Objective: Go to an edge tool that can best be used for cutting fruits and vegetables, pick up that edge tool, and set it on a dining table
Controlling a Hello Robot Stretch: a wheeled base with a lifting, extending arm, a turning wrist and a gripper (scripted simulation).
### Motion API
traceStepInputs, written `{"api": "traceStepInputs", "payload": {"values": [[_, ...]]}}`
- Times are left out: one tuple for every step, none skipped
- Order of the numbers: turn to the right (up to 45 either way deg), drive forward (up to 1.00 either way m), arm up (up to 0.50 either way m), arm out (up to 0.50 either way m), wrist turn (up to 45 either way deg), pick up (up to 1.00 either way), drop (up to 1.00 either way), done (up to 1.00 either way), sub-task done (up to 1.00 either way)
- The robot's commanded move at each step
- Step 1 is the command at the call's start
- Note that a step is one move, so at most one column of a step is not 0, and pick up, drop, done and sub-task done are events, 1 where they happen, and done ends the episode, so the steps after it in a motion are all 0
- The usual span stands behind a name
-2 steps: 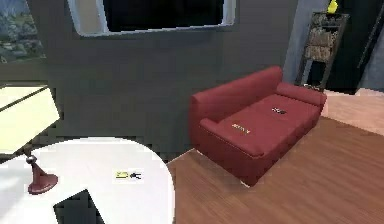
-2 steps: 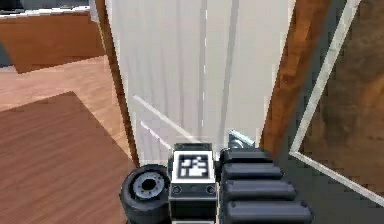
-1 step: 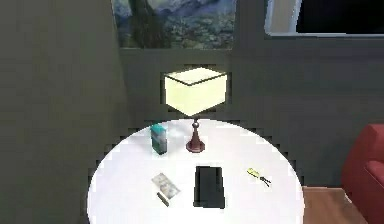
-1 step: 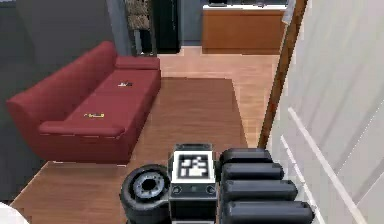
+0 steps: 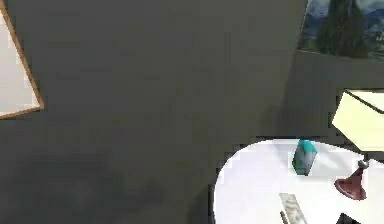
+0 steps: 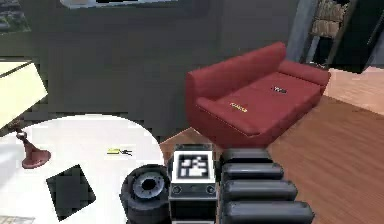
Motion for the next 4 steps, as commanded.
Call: {"api": "traceStepInputs", "payload": {"values": [[-36.0,0.0,0.0,0.0,0.0,0.0,0.0,0.0,0.0],[0.0,0.0,0.0,0.48,0.0,0.0,0.0,0.0,0.0],[0.0,0.0,0.0,0.0,45.0,0.0,0.0,0.0,0.0],[0.0,0.0,0.0,0.0,45.0,0.0,0.0,0.0,0.0]]}}
